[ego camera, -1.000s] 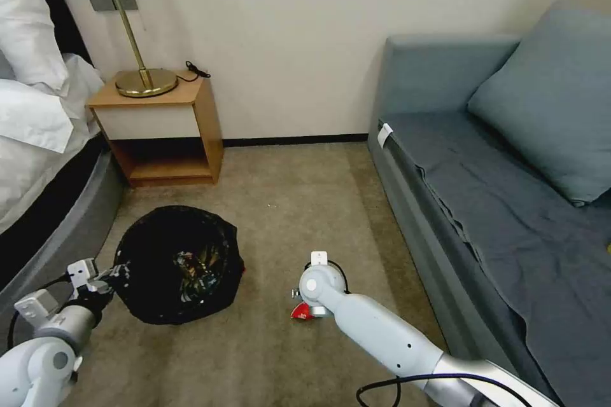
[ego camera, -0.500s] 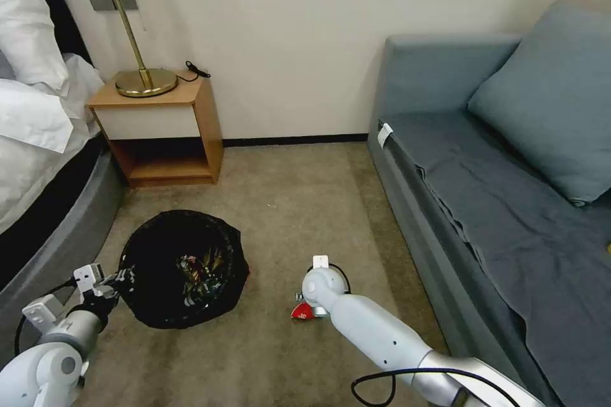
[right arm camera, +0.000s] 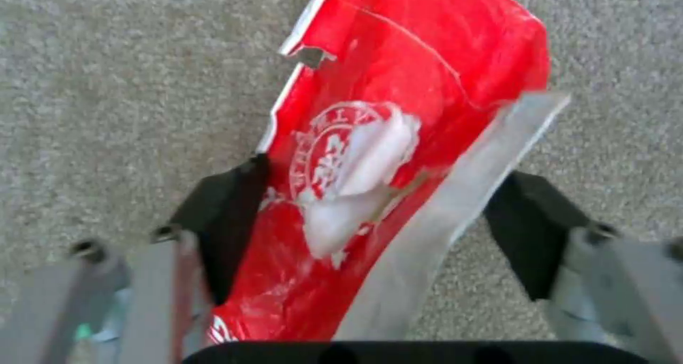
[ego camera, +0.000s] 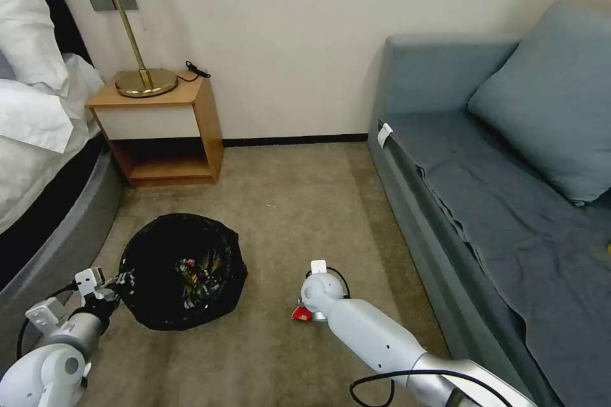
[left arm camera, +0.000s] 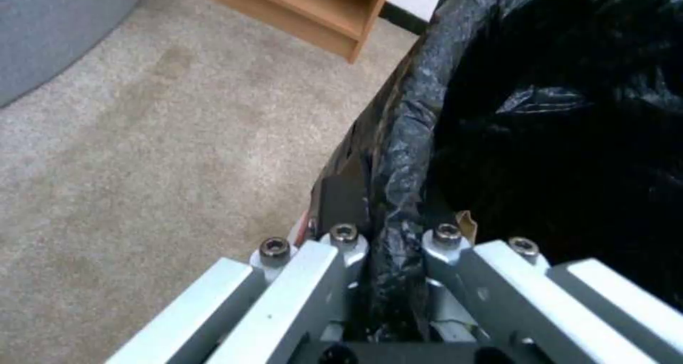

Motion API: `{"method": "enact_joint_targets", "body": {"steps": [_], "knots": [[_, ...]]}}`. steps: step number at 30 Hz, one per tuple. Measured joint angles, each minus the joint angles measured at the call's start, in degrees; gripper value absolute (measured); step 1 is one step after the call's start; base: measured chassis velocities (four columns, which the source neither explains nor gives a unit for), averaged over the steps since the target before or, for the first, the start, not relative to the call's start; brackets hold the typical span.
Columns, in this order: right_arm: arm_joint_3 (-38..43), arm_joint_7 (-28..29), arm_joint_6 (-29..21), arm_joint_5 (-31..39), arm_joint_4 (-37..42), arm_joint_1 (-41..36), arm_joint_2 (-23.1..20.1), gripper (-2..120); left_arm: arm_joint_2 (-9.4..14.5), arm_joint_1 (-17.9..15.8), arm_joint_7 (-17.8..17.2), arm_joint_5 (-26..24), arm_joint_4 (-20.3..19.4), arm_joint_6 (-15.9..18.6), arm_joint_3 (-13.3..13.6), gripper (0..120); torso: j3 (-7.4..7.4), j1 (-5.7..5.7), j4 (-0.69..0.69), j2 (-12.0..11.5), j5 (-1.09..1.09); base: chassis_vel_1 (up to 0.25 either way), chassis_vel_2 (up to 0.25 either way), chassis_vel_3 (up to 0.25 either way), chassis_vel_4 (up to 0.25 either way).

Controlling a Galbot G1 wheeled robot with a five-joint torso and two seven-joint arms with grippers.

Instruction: Pick up the trash bin, then pick up the garbage on the floor and place it into the trash bin.

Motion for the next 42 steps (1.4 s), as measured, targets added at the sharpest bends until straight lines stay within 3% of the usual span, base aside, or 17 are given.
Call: {"method": "enact_joint_targets", "body": {"steps": [4, 15, 18, 26, 30, 39, 42], "knots": [[0.0, -0.5, 0.1, -0.4, 0.0, -0.1, 0.0, 50, 0.0, -0.2, 0.0, 0.0, 0.3, 0.0, 0.0, 3, 0.0, 0.0, 0.0, 0.0, 0.0, 0.0, 0.0, 0.0, 0.0], [-0.1, -0.6, 0.9, -1.0, 0.9, -0.2, -0.4, 14, 0.3, 0.1, 0.2, -0.2, 0.4, 0.0, -0.3, 3, 0.0, 0.0, 0.0, 0.0, 0.0, 0.0, 0.0, 0.0, 0.0], [-0.1, -0.2, 1.3, -0.9, 2.3, 0.0, -0.9, 0, 0.5, 0.1, 0.3, -0.2, 0.4, 0.0, -0.3, 3, 0.0, 0.0, 0.0, 0.0, 0.0, 0.0, 0.0, 0.0, 0.0], [0.5, 1.5, 3.4, 0.3, 9.1, 0.7, -3.5, 0, 0.6, 0.5, 0.2, -0.4, -0.2, 0.4, -0.1, 3, 0.0, 0.0, -0.01, 0.0, 0.0, 0.0, 0.0, 0.0, 0.0], [0.9, 1.5, 6.8, -1.7, 15.8, 1.0, -5.7, 0, 0.6, 1.0, 0.1, -0.8, -0.4, 0.8, 0.1, 3, 0.0, 0.0, 0.0, 0.0, 0.01, 0.0, 0.0, 0.0, 0.0], [-0.2, -3.7, 18.5, -12.7, 27.3, 3.2, -8.2, 0, 0.6, 1.1, -0.3, -1.0, -0.7, 2.4, 1.3, 3, -0.01, 0.0, 0.0, 0.0, 0.01, 0.0, 0.0, 0.0, 0.0], [-2.5, -8.6, 24.4, -16.8, 32.5, 4.3, -8.7, 0, 0.7, 1.0, -0.7, -1.1, -0.9, 4.1, 2.1, 3, 0.0, 0.0, 0.0, 0.0, 0.0, 0.0, 0.0, 0.0, 0.0]]}}
